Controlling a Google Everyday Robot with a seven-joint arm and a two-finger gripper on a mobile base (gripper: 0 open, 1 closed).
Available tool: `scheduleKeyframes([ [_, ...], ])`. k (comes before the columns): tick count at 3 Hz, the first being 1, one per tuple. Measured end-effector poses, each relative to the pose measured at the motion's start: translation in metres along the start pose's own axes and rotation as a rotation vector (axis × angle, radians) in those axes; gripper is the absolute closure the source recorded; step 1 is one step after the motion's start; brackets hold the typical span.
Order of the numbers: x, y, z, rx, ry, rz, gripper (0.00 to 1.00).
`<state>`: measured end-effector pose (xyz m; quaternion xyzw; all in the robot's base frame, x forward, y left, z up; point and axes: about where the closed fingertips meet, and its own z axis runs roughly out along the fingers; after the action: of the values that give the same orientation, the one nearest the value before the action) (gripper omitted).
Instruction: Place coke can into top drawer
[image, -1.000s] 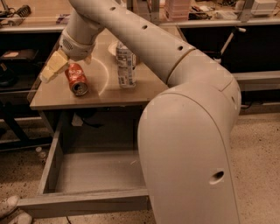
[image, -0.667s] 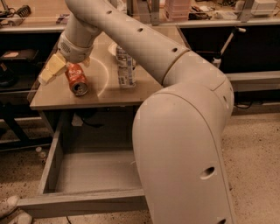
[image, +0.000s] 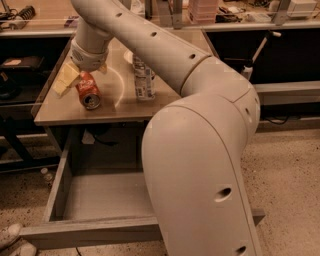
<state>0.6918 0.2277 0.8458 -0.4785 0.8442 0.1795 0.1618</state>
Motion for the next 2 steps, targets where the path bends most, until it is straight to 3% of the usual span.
scheduleKeyframes([
  [1,0.0038,-0.0086,0.0074,0.013,0.013,-0.006,0.0],
  [2,0.0038,-0.0086,0.0074,0.013,0.013,-0.006,0.19],
])
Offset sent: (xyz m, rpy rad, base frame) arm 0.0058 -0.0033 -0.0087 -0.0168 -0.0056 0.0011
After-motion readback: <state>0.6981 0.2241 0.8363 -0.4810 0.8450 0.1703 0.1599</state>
